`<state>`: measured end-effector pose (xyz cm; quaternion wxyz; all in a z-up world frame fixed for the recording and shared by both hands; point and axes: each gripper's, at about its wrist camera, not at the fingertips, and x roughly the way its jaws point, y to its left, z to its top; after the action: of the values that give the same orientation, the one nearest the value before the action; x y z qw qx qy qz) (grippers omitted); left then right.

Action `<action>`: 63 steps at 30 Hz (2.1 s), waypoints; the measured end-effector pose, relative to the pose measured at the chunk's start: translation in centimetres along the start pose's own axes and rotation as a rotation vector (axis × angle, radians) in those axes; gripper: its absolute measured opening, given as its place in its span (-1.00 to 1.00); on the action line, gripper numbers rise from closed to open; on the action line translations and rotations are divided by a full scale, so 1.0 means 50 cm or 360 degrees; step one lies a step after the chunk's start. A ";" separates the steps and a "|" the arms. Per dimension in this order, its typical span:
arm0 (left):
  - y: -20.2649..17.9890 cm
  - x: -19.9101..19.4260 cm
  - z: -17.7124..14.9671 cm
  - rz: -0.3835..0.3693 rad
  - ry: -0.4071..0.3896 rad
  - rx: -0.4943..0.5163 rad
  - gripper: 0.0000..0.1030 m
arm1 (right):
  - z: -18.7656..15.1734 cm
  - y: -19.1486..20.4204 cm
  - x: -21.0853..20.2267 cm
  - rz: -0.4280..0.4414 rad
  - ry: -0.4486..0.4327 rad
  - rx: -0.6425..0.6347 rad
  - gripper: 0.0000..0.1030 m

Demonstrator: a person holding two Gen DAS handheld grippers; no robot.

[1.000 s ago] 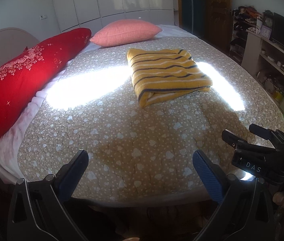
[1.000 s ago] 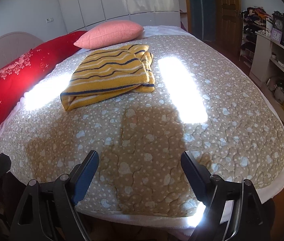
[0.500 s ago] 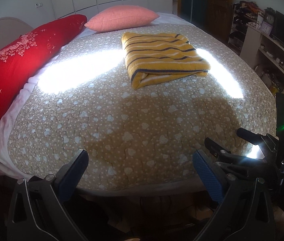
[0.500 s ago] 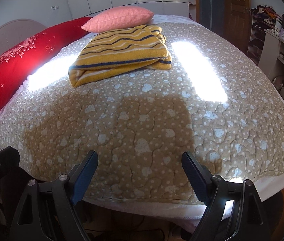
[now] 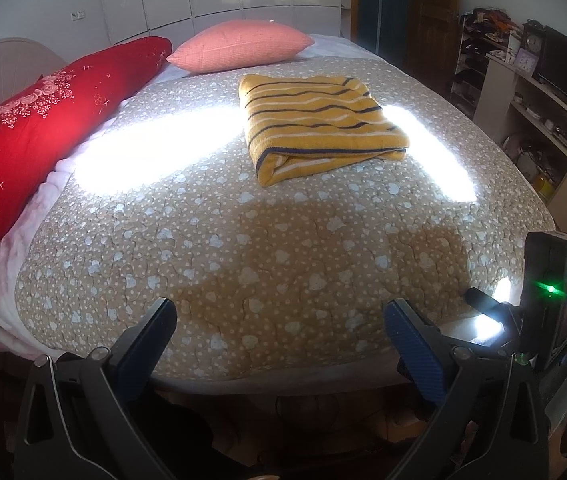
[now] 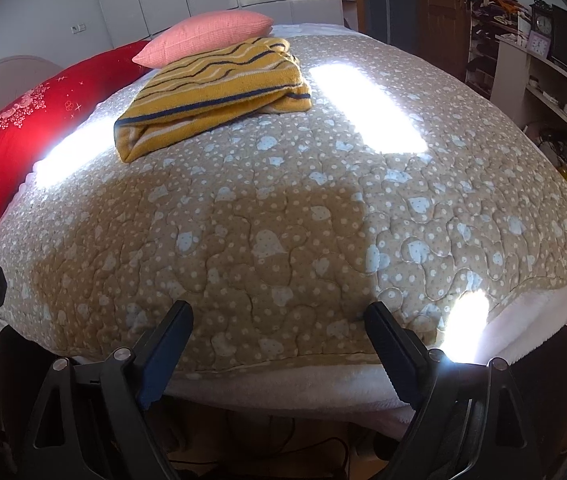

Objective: Fold small clothes

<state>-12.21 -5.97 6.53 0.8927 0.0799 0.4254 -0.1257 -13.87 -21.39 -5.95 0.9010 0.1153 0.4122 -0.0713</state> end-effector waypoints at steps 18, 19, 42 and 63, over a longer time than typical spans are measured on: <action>0.010 0.003 0.002 -0.0025 0.0006 -0.0037 1.00 | 0.002 0.003 0.011 -0.0011 0.0023 -0.0015 0.80; 0.010 0.003 0.002 -0.0024 0.0005 -0.0036 1.00 | 0.002 0.003 0.012 -0.0011 0.0023 -0.0015 0.80; 0.015 0.003 -0.002 -0.0015 0.0011 -0.0057 1.00 | -0.003 0.003 0.011 -0.0016 0.0016 -0.0041 0.81; 0.061 -0.005 0.000 0.0181 -0.0090 -0.0145 1.00 | -0.003 0.025 0.001 -0.0026 -0.0008 -0.0126 0.82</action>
<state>-11.46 -3.01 6.81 0.9127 0.0598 0.4000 -0.0575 -13.65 -20.17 -5.91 0.9053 0.0758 0.4133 -0.0626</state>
